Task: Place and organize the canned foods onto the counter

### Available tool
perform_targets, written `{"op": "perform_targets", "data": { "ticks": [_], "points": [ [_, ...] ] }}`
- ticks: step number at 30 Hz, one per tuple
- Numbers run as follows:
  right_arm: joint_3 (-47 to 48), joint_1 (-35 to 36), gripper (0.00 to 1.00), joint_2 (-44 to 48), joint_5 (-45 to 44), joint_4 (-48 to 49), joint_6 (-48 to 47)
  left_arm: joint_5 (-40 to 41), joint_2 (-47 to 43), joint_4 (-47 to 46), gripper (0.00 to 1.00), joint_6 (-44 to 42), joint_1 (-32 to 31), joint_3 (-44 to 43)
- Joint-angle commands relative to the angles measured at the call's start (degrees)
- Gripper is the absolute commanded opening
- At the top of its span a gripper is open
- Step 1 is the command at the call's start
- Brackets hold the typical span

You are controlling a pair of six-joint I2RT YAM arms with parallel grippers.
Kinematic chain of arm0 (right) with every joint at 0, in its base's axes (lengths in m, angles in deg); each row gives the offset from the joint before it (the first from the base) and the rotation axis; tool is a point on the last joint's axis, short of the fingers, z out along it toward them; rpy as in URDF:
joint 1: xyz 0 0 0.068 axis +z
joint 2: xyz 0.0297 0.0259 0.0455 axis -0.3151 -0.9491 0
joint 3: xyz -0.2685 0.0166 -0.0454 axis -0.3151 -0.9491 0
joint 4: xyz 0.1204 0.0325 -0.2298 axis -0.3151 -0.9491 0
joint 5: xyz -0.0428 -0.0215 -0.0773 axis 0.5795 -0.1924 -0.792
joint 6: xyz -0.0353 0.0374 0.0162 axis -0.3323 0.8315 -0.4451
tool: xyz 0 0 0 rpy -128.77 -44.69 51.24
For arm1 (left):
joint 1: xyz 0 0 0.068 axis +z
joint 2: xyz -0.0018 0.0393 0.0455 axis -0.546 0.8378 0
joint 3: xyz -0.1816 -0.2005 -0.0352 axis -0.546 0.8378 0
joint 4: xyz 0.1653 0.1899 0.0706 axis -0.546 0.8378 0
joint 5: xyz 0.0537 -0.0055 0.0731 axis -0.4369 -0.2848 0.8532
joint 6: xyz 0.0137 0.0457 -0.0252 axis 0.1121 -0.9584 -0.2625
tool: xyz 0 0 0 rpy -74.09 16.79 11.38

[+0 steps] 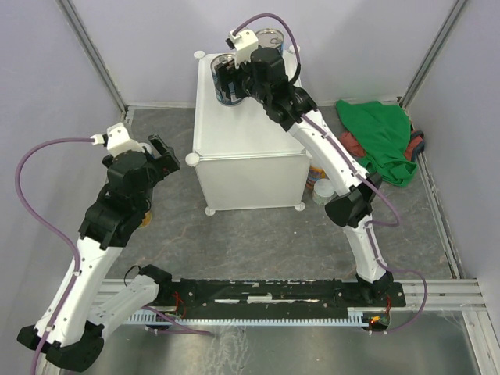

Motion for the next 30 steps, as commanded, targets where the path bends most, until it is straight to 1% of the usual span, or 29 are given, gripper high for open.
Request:
{"op": "perform_targets", "data": {
  "ticks": [1, 2, 4, 6, 7, 8, 10, 11, 13, 17, 23, 30],
  "points": [
    [4.62, -0.63, 0.15, 0.12, -2.58, 12.36, -0.61, -2.22, -1.22, -3.37, 1.0, -1.44, -0.06, -2.25],
    [4.56, -0.63, 0.2, -0.17, -2.89, 12.75, -0.72, -2.59, -1.32, -3.52, 1.0, -1.51, -0.08, -2.27],
    [4.54, -0.7, 0.34, -0.73, -3.58, 13.37, -1.01, -3.13, -1.72, -3.81, 1.0, -1.62, -0.09, -2.12],
    [4.26, -0.71, 0.53, -0.91, -4.42, 13.87, -1.28, -3.99, -2.09, -4.66, 1.0, -1.85, -0.12, -1.81],
    [4.04, -0.72, 0.66, -0.86, -4.7, 14.08, -1.4, -4.53, -2.24, -5.24, 1.0, -2.03, -0.12, -1.71],
    [3.71, -0.73, 0.74, -0.75, -4.84, 14.2, -1.5, -5.29, -2.39, -5.88, 1.0, -2.37, -0.14, -1.6],
    [3.04, -0.75, 0.86, -0.21, -4.79, 14.3, -1.61, -7.82, -2.45, -8.37, 1.0, -3.38, -0.05, -1.26],
    [2.52, -0.8, 0.91, 0.21, -4.67, 14.37, -1.48, -9.28, -2.34, -9.45, 1.0, -3.86, -0.15, -1.22],
    [1.11, -0.81, 0.95, 1.41, -4.32, 14.73, -1.22, -11.33, -1.68, -10.55, 1.0, -4.27, -0.16, -1.42],
    [-2.68, -0.79, 1.0, 4.12, -3.99, 15.53, -1.17, -13.19, 0.01, -11.98, 1.0, -4.52, -0.17, -2.13],
    [-5.55, -0.72, 0.99, 6.97, -3.14, 15.45, -0.87, -16.68, 2.54, -15.08, 1.0, -5.64, -0.07, -3.16],
    [-13.93, -0.46, 0.99, 14.22, -2.84, 18.66, -0.55, -22.11, 8.16, -20.21, 0.99, -8.86, -0.09, -6.25]
  ]
}}
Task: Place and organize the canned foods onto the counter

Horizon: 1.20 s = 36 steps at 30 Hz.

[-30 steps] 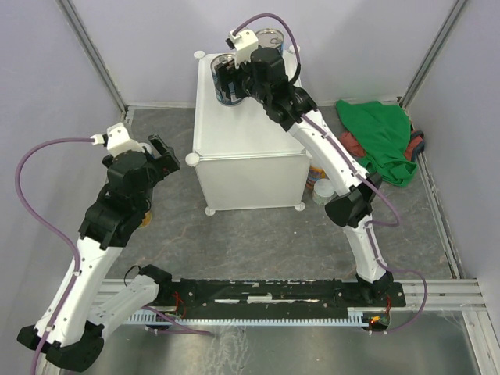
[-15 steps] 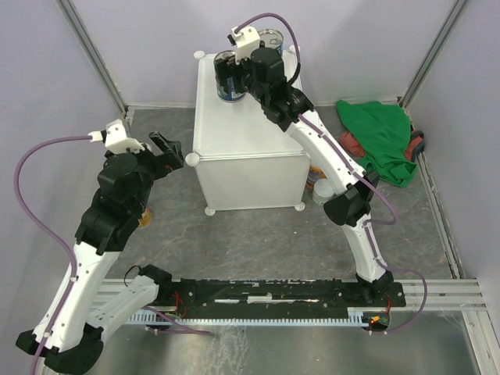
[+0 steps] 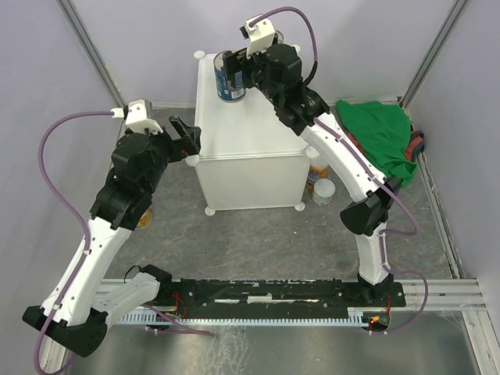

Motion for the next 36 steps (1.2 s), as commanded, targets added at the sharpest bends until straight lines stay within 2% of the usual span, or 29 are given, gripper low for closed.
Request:
{"op": "perform_targets", "data": {
  "ticks": [1, 7, 12, 17, 29, 36],
  "points": [
    [-3.95, 0.22, 0.99, 7.8, 0.43, 5.99, 0.11, -4.53, 3.24, -7.16, 0.99, -4.82, -0.12, -4.55],
    [-13.04, 0.7, 1.0, 15.65, -1.05, 9.25, 0.89, -5.87, 10.24, -10.06, 0.95, -7.82, -0.15, -7.96],
    [-18.83, 0.65, 0.94, 20.95, -2.58, 9.51, 2.5, -8.47, 15.38, -13.54, 0.9, -9.54, -0.17, -10.58],
    [-25.56, 0.67, 0.91, 26.12, -3.34, 11.21, 4.12, -8.7, 20.63, -15.51, 0.89, -10.59, -0.18, -13.66],
    [-31.27, 0.67, 0.9, 30.13, -4.47, 10.86, 3.95, -10.08, 29.84, -19.33, 0.89, -10.02, -0.29, -18.48],
    [-34.04, 0.63, 0.88, 32.68, -5.88, 10.96, 3.59, -9.34, 36.4, -19.24, 0.9, -10.04, -0.84, -24.98]
  ]
}}
